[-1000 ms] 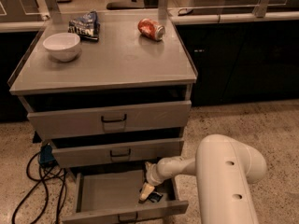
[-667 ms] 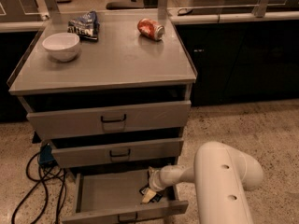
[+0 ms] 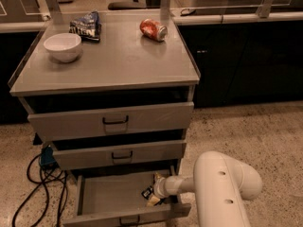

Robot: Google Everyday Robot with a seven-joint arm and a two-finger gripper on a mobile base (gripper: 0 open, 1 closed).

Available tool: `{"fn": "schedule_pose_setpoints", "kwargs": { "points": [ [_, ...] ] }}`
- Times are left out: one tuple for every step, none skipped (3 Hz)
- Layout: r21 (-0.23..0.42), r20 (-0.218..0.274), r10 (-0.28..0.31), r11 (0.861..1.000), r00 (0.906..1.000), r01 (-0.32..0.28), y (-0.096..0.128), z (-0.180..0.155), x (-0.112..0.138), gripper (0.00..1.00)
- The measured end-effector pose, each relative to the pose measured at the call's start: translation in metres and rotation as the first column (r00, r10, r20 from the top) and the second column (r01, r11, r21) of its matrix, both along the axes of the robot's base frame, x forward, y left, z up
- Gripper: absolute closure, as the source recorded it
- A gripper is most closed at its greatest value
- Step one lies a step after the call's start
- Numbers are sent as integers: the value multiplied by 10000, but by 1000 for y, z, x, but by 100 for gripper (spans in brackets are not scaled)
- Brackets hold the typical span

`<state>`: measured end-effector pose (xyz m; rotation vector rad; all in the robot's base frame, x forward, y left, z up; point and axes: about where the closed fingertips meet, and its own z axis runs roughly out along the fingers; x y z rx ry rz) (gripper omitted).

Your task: Pick rxbar blueberry from bottom drawer and place on counter

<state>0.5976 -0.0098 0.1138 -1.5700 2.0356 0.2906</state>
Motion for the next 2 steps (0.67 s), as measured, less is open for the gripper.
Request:
{"fn": "schedule_pose_setpoints", "kwargs": {
  "points": [
    [-117, -504, 154, 9998, 9986, -160, 0, -19, -13, 0],
    [-130, -552, 169, 9998, 9983, -177, 0, -20, -15, 0]
  ]
}}
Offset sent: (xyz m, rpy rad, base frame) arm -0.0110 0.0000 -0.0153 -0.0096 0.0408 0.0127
